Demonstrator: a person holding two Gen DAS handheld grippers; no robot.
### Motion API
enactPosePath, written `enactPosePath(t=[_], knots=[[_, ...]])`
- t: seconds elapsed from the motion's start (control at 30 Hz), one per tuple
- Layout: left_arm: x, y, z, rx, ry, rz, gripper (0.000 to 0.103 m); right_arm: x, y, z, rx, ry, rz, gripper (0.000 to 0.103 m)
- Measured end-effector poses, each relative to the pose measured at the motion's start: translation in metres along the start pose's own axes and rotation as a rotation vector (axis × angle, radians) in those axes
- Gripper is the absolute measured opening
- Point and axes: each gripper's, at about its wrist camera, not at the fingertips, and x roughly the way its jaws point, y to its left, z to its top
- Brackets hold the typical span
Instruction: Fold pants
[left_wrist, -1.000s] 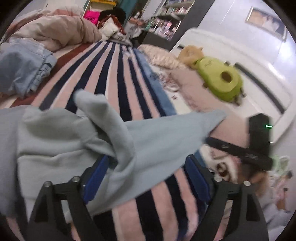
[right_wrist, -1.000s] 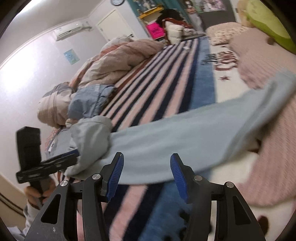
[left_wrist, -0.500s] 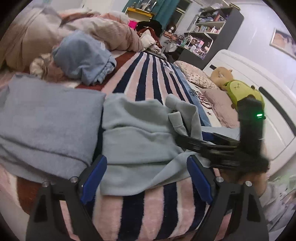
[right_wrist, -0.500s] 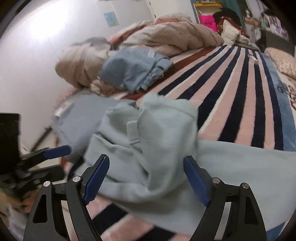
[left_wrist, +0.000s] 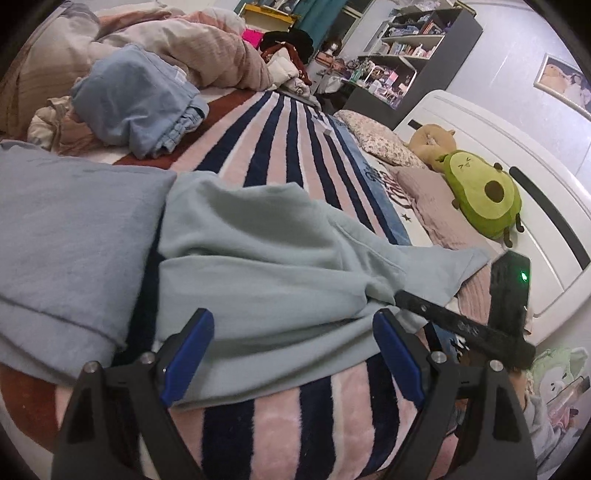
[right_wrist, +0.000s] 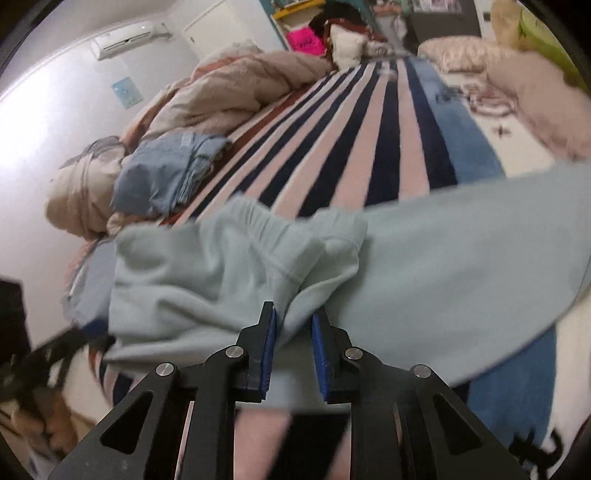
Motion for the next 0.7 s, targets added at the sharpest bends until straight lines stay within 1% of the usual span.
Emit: enactPosePath(t=[0.07, 0.1, 0.13, 0.17, 0.2, 0.27, 0.37, 0.4, 0.43, 0.47, 0.5, 0.53, 0.57, 0.63, 0.7], knots=[[0.005, -0.001, 0.003, 0.008, 0.007, 0.012, 0.085, -0.004, -0.010, 0.000, 0.010, -0.015, 0.046, 0.020], [0.006, -0.002, 0.004, 0.011, 0.008, 0.018, 0.085, -0.006, -0.013, 0.001, 0.019, -0.021, 0.060, 0.034], [0.005, -0.002, 0.004, 0.010, 0.007, 0.018, 0.085, -0.006, -0.016, 0.007, 0.033, -0.032, 0.072, 0.056], [0.005, -0.002, 0.005, 0.008, 0.006, 0.016, 0.085, -0.004, -0.018, 0.013, 0.039, -0.032, 0.090, 0.066], [0.003, -0.002, 0.005, 0.003, 0.002, 0.012, 0.085, 0.003, -0.020, 0.021, 0.039, -0.012, 0.105, 0.072], [0.001, -0.001, 0.005, 0.000, -0.003, 0.011, 0.085, 0.017, -0.021, 0.034, 0.036, 0.013, 0.109, 0.072], [-0.001, 0.001, 0.006, -0.001, -0.005, 0.022, 0.085, 0.030, -0.022, 0.044, 0.027, 0.027, 0.133, 0.072], [-0.002, 0.002, 0.006, -0.003, -0.006, 0.024, 0.085, 0.034, -0.021, 0.047, 0.022, 0.029, 0.131, 0.067], [-0.002, 0.003, 0.006, -0.006, -0.007, 0.025, 0.085, 0.038, -0.019, 0.051, 0.020, 0.025, 0.105, 0.046], [-0.003, 0.004, 0.006, -0.009, -0.008, 0.025, 0.085, 0.038, -0.018, 0.052, 0.021, 0.021, 0.085, 0.031], [-0.004, 0.004, 0.006, -0.011, -0.012, 0.024, 0.085, 0.037, -0.018, 0.054, 0.018, 0.019, 0.079, 0.013], [-0.006, 0.004, 0.006, -0.011, -0.017, 0.023, 0.085, 0.031, -0.015, 0.053, 0.016, 0.002, 0.084, 0.009], [-0.006, 0.004, 0.006, -0.011, -0.019, 0.023, 0.085, 0.024, -0.013, 0.052, 0.010, -0.024, 0.074, 0.008], [-0.006, 0.007, 0.006, -0.013, -0.019, 0.025, 0.085, 0.003, -0.007, 0.044, -0.018, -0.093, 0.024, 0.007], [-0.006, 0.007, 0.006, -0.014, -0.017, 0.024, 0.085, -0.014, -0.007, 0.035, -0.015, -0.135, -0.010, 0.007]])
